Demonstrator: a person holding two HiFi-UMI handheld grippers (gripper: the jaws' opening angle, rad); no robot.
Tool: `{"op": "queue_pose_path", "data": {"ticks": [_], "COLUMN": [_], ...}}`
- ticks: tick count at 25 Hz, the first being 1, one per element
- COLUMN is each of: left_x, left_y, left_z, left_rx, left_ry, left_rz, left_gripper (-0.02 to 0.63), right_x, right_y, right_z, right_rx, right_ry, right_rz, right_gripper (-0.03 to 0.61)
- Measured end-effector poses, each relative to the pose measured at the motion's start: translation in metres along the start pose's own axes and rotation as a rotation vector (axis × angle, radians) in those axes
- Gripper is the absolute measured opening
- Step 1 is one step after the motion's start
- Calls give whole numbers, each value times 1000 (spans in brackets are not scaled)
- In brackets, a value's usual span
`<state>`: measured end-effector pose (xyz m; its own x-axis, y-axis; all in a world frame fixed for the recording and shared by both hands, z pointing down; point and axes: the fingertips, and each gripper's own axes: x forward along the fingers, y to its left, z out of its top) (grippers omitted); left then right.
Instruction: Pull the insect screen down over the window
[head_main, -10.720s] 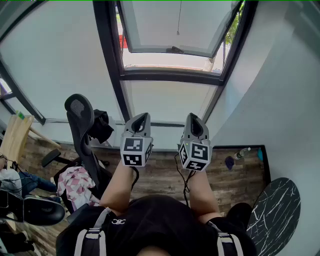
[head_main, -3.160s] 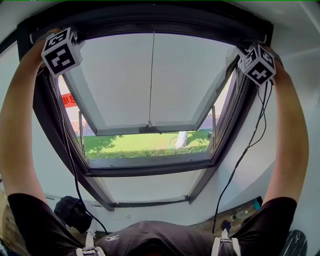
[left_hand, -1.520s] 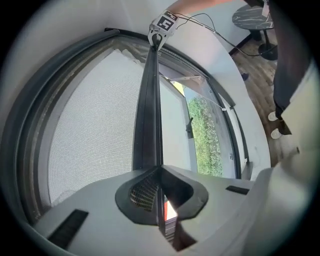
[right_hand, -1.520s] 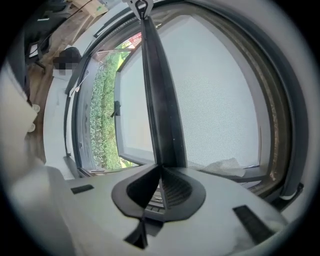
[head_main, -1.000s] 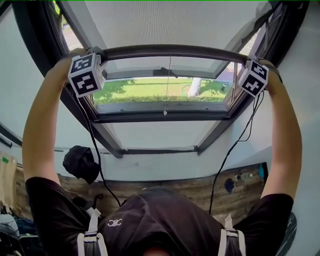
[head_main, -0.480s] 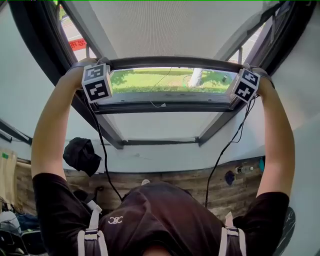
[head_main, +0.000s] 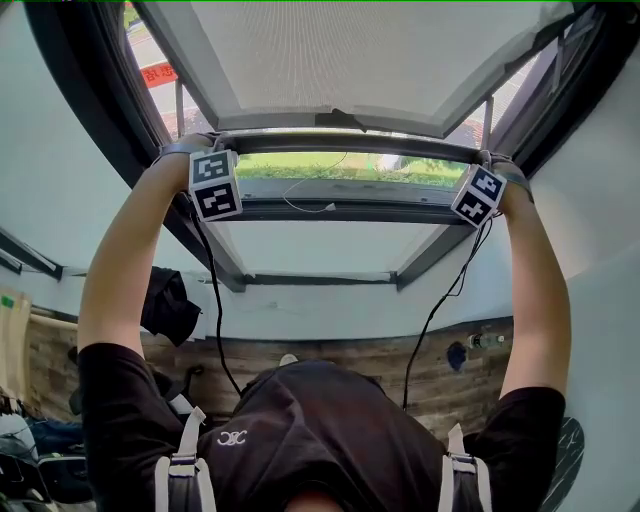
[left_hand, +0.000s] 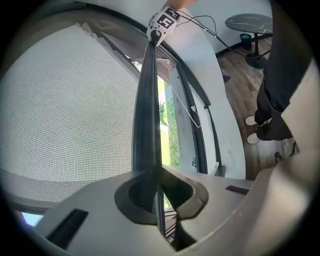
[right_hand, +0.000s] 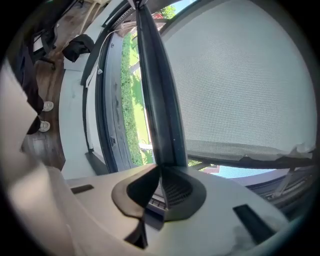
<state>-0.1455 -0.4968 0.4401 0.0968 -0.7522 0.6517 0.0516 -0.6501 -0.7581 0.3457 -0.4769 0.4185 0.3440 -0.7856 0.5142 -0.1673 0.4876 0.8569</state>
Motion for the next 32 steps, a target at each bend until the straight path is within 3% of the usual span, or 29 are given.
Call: {"op": "queue_pose_path", "data": {"ticks": [4, 8, 13, 18, 24, 32], "left_x": [21, 42, 66, 94, 121, 130], "left_y": [-28, -47, -78, -99, -138, -143], "left_z": [-1, -1, -3, -1, -7, -5], "left_rx": [10, 13, 0, -62, -58, -62], "left_ry": [13, 23, 27, 15, 43, 96], "left_rz": [-29, 6, -22, -28, -50, 4], "left_gripper": [28, 28, 28, 28, 26, 26], "right_x": [16, 33, 50, 71, 91, 99], "right_y": [32, 55, 91, 114, 159, 163], "right_z": [1, 1, 1, 2, 6, 4], "right_rx": [1, 28, 21, 30, 28, 59], "right_ry": [7, 5, 16, 20, 51, 25], "right_rz": [14, -18, 36, 31, 75, 8], "right_gripper": [29, 29, 31, 31, 32, 32]}}
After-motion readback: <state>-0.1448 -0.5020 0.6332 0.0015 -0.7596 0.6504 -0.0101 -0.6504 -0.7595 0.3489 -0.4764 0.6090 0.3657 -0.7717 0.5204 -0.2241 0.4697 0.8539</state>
